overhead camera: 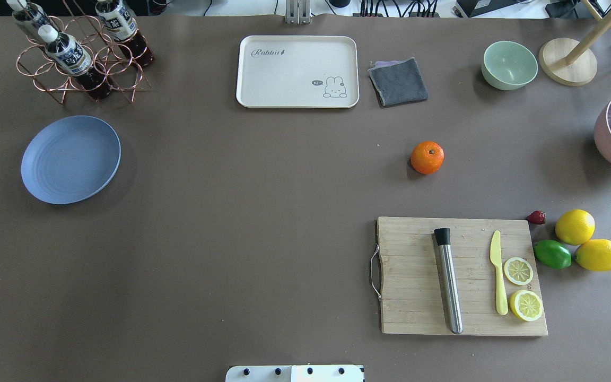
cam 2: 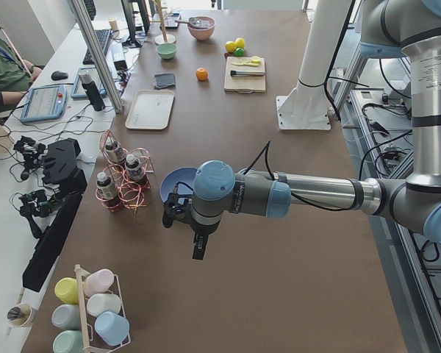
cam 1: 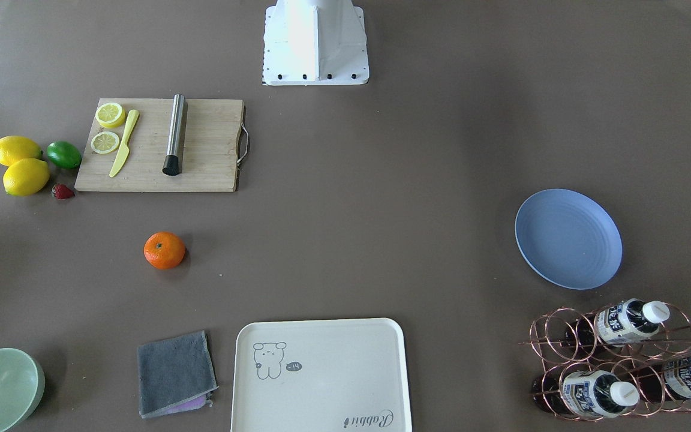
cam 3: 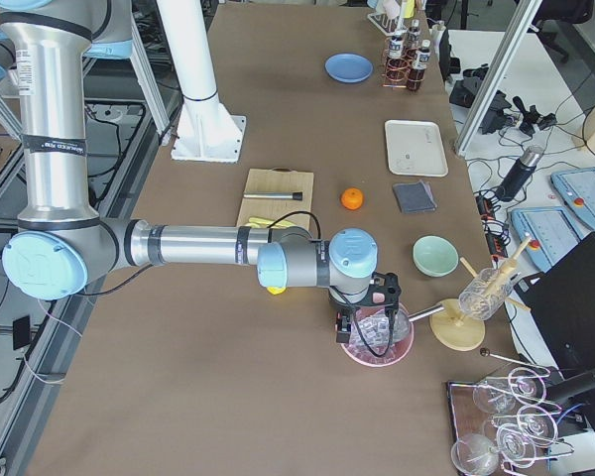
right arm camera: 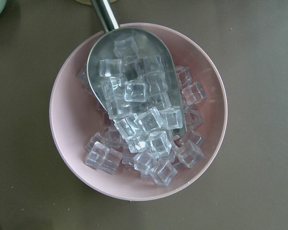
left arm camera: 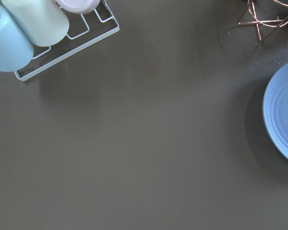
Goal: Pick orange to plate
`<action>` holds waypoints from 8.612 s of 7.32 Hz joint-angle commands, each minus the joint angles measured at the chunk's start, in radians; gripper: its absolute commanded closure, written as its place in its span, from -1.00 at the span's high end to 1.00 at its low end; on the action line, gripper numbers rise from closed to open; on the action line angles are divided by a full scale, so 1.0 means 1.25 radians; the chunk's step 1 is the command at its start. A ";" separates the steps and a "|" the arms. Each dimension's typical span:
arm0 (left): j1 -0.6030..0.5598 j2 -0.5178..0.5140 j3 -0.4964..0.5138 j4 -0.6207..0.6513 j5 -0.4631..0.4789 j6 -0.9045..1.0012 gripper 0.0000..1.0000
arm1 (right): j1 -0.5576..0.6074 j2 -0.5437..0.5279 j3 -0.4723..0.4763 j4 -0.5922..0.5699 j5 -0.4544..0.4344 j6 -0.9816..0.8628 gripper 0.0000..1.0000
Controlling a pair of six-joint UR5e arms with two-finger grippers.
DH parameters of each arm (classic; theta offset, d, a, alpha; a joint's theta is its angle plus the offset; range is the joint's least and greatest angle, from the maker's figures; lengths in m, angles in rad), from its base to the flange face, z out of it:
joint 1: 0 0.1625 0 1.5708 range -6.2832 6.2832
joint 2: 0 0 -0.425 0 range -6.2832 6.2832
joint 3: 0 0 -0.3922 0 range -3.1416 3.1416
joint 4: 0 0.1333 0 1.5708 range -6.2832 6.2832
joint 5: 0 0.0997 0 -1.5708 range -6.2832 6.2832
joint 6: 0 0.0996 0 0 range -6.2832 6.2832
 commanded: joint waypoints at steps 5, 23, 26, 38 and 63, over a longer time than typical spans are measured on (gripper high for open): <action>0.019 -0.006 0.004 -0.003 0.003 -0.006 0.97 | 0.007 -0.014 0.012 0.012 0.016 0.003 1.00; 0.021 -0.041 0.017 -0.020 0.050 -0.002 0.97 | 0.009 -0.033 0.019 0.011 -0.002 0.002 1.00; 0.020 -0.043 0.026 -0.024 0.055 0.000 0.97 | 0.009 -0.032 0.019 0.011 -0.001 0.002 1.00; 0.025 -0.046 0.131 -0.203 0.052 0.002 0.97 | 0.009 -0.039 0.020 0.011 0.009 0.001 1.00; 0.316 -0.271 0.250 -0.585 -0.155 -0.807 -1.00 | -0.040 -0.034 0.091 0.125 0.053 0.133 1.00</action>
